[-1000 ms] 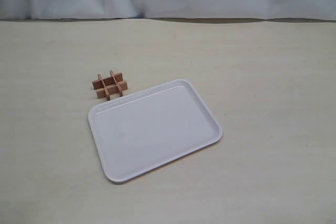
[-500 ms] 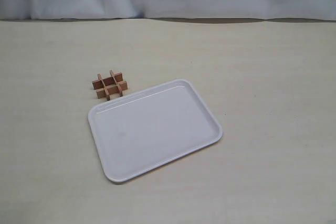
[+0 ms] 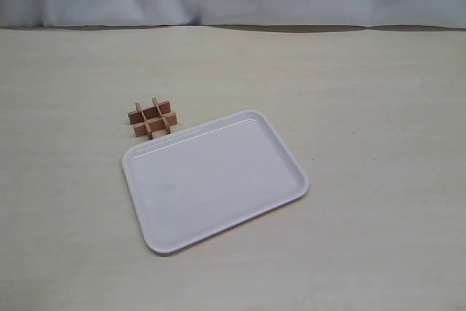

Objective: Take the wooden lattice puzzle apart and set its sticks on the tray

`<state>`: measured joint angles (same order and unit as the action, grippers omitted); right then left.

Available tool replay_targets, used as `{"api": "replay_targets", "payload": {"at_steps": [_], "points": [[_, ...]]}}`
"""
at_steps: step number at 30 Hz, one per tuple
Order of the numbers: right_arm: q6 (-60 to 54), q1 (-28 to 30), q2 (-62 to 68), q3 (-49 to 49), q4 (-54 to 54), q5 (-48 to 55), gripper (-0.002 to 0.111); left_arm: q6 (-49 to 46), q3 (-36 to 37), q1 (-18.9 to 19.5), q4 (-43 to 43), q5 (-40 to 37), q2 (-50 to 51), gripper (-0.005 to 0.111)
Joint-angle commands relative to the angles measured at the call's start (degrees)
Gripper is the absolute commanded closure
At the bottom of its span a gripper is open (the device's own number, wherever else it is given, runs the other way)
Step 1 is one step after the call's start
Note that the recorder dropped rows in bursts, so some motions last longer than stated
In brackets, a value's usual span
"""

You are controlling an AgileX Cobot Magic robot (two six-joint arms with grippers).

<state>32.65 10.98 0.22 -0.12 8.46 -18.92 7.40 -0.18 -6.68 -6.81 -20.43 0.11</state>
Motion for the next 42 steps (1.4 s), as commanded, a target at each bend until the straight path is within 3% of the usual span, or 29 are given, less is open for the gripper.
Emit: {"api": "replay_targets", "payload": {"at_steps": [1,8,14,18,24,27,29,31,37,42], "points": [[4.16,0.17,-0.22,0.12,1.47,4.8,0.104,0.13,0.18,0.01,-0.07,0.59,-0.11,0.107],[-1.68,0.28,6.24,0.12,-9.72,-8.78,0.104,0.13,0.18,0.01,-0.07,0.59,-0.11,0.107],[-3.19,0.28,24.47,0.12,-14.09,-20.99,0.104,0.13,0.18,0.01,-0.07,0.59,-0.11,0.107],[-2.51,0.17,39.67,-4.92,-11.59,-20.7,0.104,0.13,0.18,0.01,-0.07,0.59,-0.11,0.107],[9.11,0.17,63.82,-20.69,11.29,-10.04,0.104,0.13,0.18,0.01,-0.07,0.46,-0.11,0.107],[26.26,-0.79,75.22,-31.16,36.24,4.46,0.104,0.13,0.18,0.01,-0.07,0.46,-0.11,0.107],[40.98,-4.4,80.08,-36.51,55.73,15.25,0.104,0.13,0.18,0.01,-0.07,0.46,-0.11,0.107],[49.01,-8.17,82.89,-38.88,67.87,20.99,0.104,0.13,0.18,0.01,-0.07,0.46,-0.11,0.107],[43.88,-16.05,88.54,-43.19,70.79,22.28,0.104,0.13,0.18,0.01,-0.07,0.46,-0.11,0.107],[34.59,-19.55,90.07,-45.78,70.79,29.33,0.104,0.13,0.18,0.01,-0.07,0.46,-0.11,0.107]]}}
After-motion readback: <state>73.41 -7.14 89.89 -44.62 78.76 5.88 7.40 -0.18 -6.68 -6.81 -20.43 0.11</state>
